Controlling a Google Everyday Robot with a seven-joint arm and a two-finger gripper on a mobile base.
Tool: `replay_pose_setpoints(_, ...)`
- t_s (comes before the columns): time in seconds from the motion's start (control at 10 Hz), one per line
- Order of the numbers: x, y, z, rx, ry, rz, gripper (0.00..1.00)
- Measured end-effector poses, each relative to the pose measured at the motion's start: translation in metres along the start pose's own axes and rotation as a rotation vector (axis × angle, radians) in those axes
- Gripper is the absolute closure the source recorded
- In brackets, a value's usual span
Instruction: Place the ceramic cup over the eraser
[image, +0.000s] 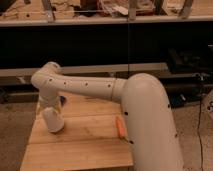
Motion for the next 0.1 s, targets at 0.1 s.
replay_pose_setpoints(0.1,-0.0001,0.0007,0.0008,0.0,-0.001,0.002,0.54)
